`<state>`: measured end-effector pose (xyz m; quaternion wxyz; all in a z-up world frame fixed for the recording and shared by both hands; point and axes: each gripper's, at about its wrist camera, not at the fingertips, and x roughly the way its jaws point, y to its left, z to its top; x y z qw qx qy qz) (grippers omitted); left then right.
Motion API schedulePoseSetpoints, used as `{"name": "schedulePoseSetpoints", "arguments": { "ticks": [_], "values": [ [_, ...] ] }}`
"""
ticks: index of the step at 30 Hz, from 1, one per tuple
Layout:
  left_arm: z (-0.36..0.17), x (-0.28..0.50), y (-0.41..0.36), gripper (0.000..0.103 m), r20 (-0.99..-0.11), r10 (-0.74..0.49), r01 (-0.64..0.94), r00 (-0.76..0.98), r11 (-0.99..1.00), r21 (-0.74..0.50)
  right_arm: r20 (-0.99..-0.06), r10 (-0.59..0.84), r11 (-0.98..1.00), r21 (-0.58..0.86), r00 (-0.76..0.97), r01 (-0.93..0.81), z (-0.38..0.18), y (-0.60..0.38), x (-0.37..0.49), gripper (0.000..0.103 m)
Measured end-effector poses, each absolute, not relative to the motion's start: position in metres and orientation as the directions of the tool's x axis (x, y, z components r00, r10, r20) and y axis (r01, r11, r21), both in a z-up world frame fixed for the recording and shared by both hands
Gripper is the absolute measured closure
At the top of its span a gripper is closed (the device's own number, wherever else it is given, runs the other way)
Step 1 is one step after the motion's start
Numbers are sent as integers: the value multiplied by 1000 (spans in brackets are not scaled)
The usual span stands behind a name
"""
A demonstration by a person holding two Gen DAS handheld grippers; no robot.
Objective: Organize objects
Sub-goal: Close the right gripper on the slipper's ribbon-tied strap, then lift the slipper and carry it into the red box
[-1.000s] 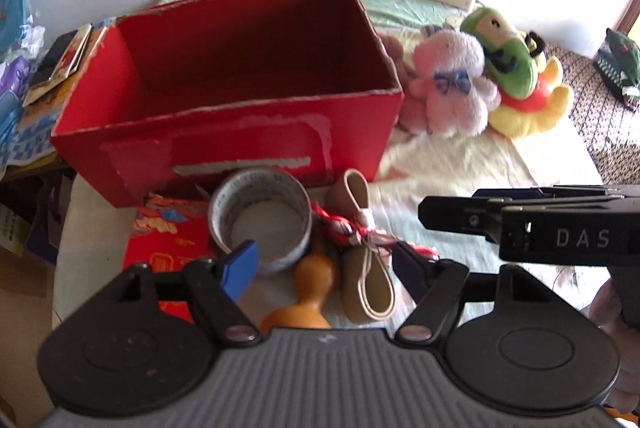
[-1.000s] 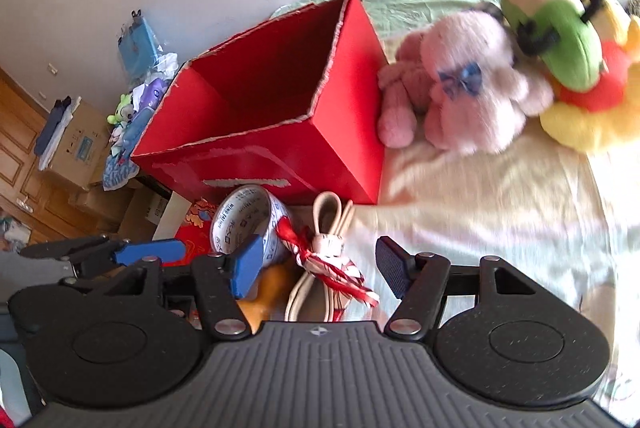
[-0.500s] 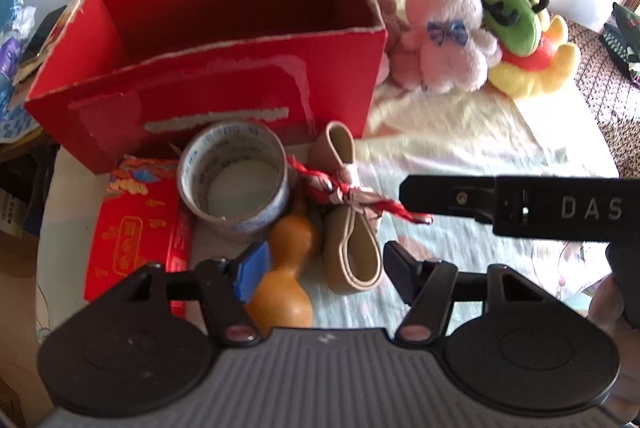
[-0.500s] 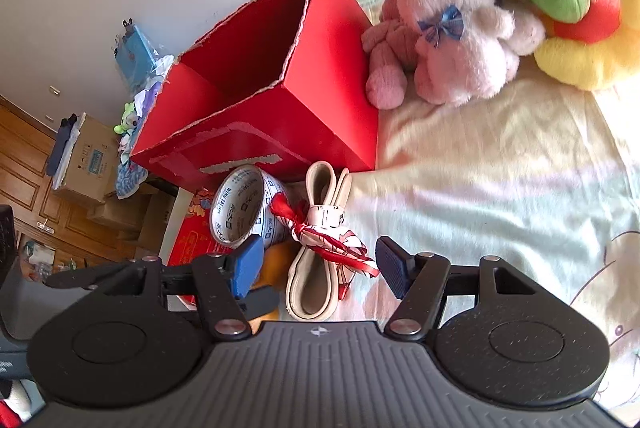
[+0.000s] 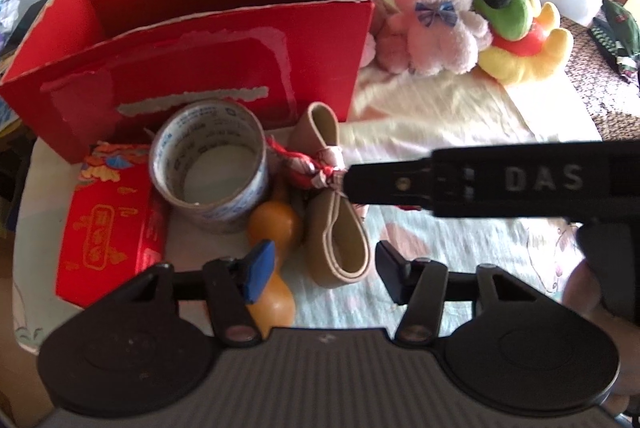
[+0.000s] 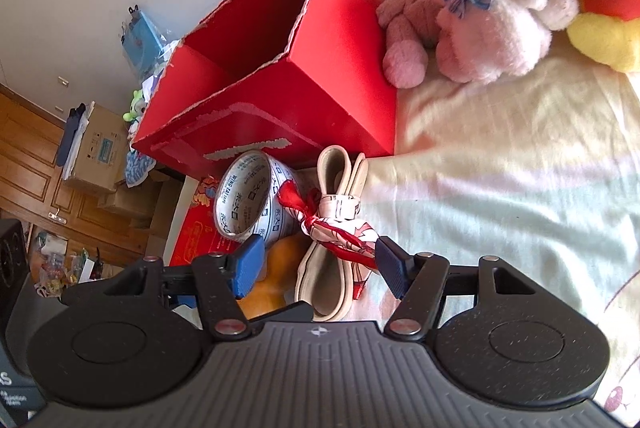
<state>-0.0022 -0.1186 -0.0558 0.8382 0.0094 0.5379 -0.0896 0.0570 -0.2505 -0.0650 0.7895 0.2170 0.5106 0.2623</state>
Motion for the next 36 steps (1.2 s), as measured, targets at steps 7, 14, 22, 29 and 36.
{"name": "schedulePoseSetpoints", "arguments": {
  "ticks": [7,14,22,29,36],
  "values": [
    [-60,-4,-117,60,-874,-241,225,422,962,-156,-702,633,773,595,328,-220,-68,-236,67,42],
    [-68,6,-119,67,-866,-266,255,423,952,-168,-739,608,794,567,290,-221,-84,-223,83,47],
    [-82,20,-122,68,-881,-251,257,401,954,-155,-728,648,760,636,222,-134,-103,-232,95,66],
    [-80,24,-140,74,-884,-279,314,375,935,-162,-737,636,766,638,229,-77,-97,-263,84,72],
    [-79,19,-165,75,-876,-334,406,347,896,-180,-754,601,782,624,266,3,-91,-299,67,73]
  ]
}}
